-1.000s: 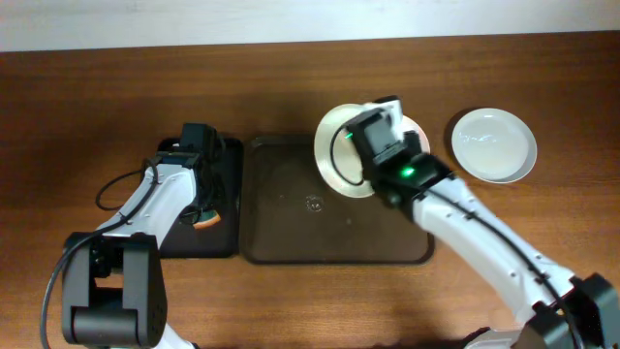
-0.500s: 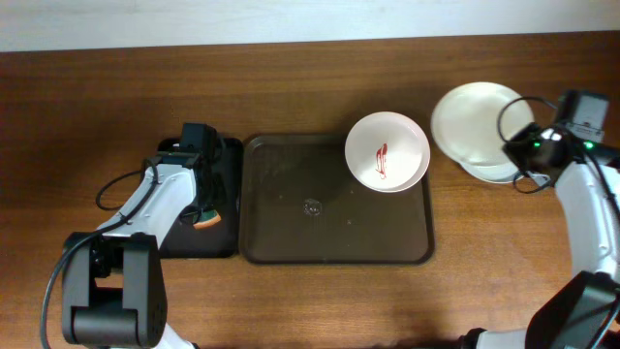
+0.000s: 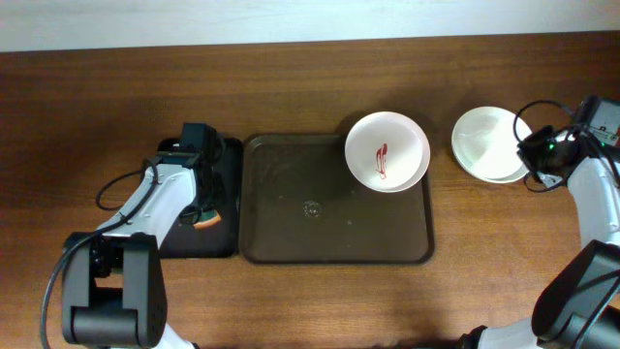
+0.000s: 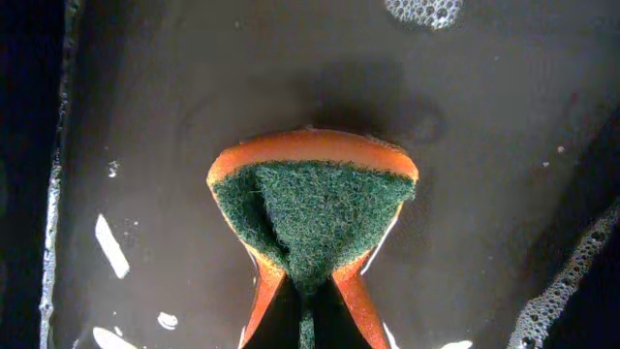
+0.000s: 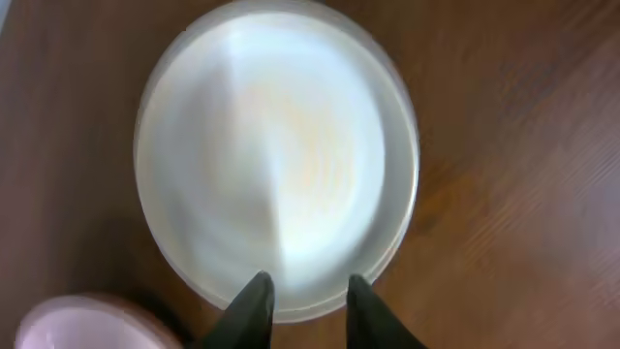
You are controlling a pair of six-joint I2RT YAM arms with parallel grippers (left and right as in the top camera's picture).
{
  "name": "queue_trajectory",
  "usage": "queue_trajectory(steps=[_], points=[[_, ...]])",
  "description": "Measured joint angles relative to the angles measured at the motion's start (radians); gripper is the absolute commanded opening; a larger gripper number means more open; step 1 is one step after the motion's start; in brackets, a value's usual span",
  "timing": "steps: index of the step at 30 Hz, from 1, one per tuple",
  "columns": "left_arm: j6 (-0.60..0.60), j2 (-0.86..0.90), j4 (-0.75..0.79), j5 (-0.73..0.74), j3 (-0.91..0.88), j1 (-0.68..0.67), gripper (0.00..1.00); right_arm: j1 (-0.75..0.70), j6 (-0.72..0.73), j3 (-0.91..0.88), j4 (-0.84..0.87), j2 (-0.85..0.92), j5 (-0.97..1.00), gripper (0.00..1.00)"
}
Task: Clean dirty plates on tray and stack at the side
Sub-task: 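Move right gripper to the sauce-smeared plate and grasp its rim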
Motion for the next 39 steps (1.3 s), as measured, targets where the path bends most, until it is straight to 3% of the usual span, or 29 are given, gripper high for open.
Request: queue_trajectory(steps=[2, 5, 11, 21, 27, 35, 39], points=[[0.0, 0.0, -0.001, 0.0, 0.0, 0.0, 0.0, 0.039, -0.092, 0.003, -0.141, 0.001, -0.044, 0.1], [0.0, 0.0, -0.002, 0.0, 0.0, 0.0, 0.0, 0.131, -0.228, -0.005, -0.161, 0.004, -0.061, 0.04], [0.0, 0.0, -0.002, 0.0, 0.0, 0.0, 0.0, 0.311, -0.317, -0.148, 0.065, 0.009, 0.046, 0.04], [0.0, 0.0, -0.002, 0.0, 0.0, 0.0, 0.0, 0.354, -0.353, -0.349, 0.292, 0.01, 0.016, 0.04], [0.0, 0.0, -0.004, 0.0, 0.0, 0.0, 0.0, 0.375, -0.462, -0.367, 0.323, 0.01, -0.062, 0.04], [0.0, 0.0, -0.01, 0.0, 0.0, 0.0, 0.0, 0.421, -0.497, -0.367, 0.323, 0.01, -0.103, 0.04], [0.0, 0.0, -0.01, -0.001, 0.0, 0.0, 0.0, 0.457, -0.499, -0.367, 0.323, 0.01, -0.11, 0.17]])
